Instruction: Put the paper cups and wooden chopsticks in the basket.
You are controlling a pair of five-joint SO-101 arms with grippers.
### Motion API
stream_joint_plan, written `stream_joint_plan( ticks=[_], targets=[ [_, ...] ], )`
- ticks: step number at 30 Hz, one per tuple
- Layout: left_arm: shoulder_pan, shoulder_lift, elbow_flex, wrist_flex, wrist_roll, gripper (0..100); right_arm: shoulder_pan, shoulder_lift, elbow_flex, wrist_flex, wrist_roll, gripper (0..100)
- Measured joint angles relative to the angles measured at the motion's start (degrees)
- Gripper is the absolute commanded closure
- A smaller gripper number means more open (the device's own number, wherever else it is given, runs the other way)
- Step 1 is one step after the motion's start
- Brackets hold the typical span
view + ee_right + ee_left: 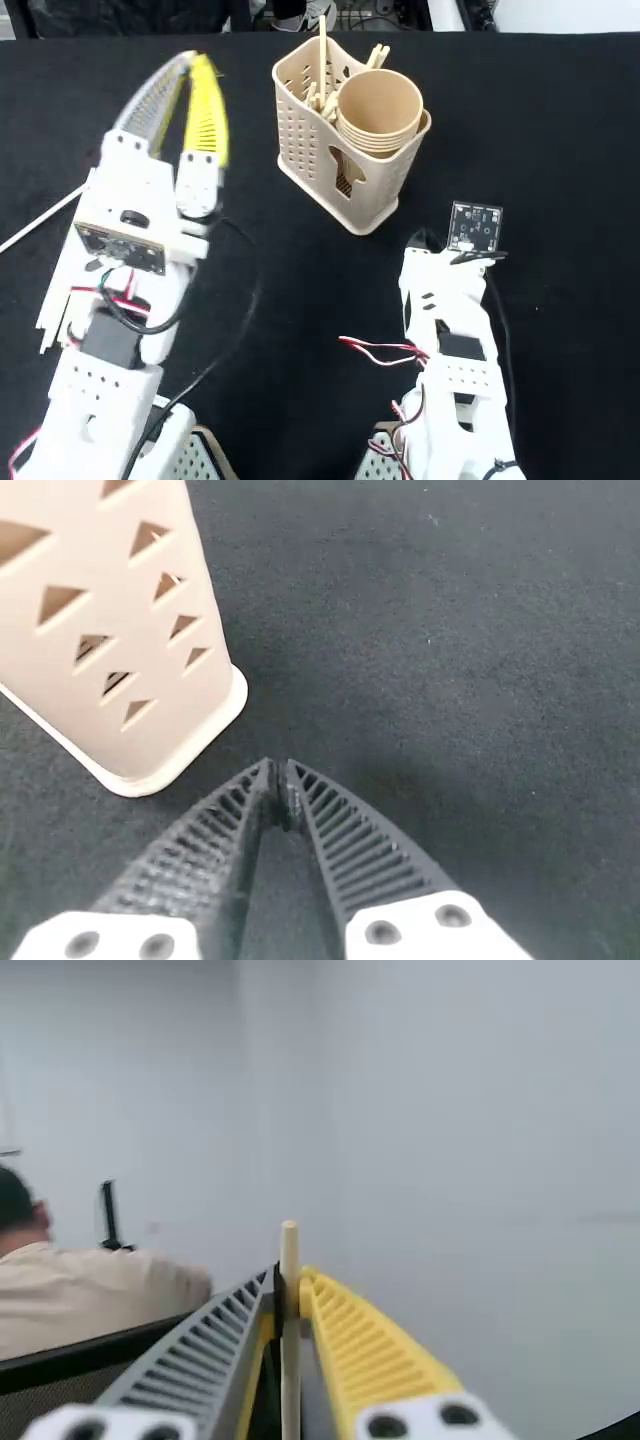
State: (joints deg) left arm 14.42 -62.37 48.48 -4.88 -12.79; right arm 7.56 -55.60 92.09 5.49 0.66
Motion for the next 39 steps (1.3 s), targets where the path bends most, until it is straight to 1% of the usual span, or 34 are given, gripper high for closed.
stream_joint_plan(
  ticks=[3, 4, 9, 13, 15, 18, 23, 27, 28, 30, 32, 34, 35, 37, 39],
  targets=[
    [7.21, 6.07, -9.41, -0.26, 1.41, 97, 0.00, 0.00, 0.00, 0.00, 0.00, 98.4],
    [8.35, 8.70, -13.27, -0.35, 1.67, 97, 0.00, 0.00, 0.00, 0.00, 0.00, 98.4],
    [9.49, 25.05, -29.80, 1.32, 2.37, 97, 0.00, 0.00, 0.00, 0.00, 0.00, 98.4],
    [12.22, 36.13, -36.92, 2.11, 3.52, 97, 0.00, 0.00, 0.00, 0.00, 0.00, 98.4],
    [13.10, 39.12, -37.71, 2.11, 3.25, 97, 0.00, 0.00, 0.00, 0.00, 0.00, 98.4],
    [12.48, 40.70, -37.45, 2.11, 2.73, 97, 0.00, 0.00, 0.00, 0.00, 0.00, 98.4],
    [10.55, 40.70, -32.18, -3.52, 2.73, 97, 0.00, 0.00, 0.00, 0.00, 0.00, 98.4],
    [9.41, 40.70, -28.40, -4.66, 2.73, 96, 0.00, 0.00, 0.00, 0.00, 0.00, 98.4],
    [9.41, 40.88, -27.52, -4.66, 2.73, 95, 0.00, 0.00, 0.00, 0.00, 0.00, 98.4],
    [9.67, 40.88, -25.76, -4.22, 2.73, 88, 0.00, 0.00, 0.00, 0.00, 0.00, 98.4],
    [9.58, 40.88, -25.49, -0.97, 2.73, 82, 0.00, 0.00, 0.00, 0.00, 0.00, 98.4],
    [9.41, 40.88, -25.85, 4.66, 3.43, 79, 0.00, 0.00, 0.00, 0.00, 0.00, 98.4],
    [9.41, 40.97, -26.73, 7.74, 5.01, 78, 0.00, 0.00, 0.00, 0.00, 0.00, 98.4],
    [8.53, 41.32, -31.30, 15.56, 9.49, 77, 0.00, 0.00, 0.00, 0.00, 0.00, 98.4],
    [6.42, 41.49, -39.12, 25.93, 13.63, 77, 0.00, 0.00, 0.00, 0.00, 0.00, 98.4]
  ],
)
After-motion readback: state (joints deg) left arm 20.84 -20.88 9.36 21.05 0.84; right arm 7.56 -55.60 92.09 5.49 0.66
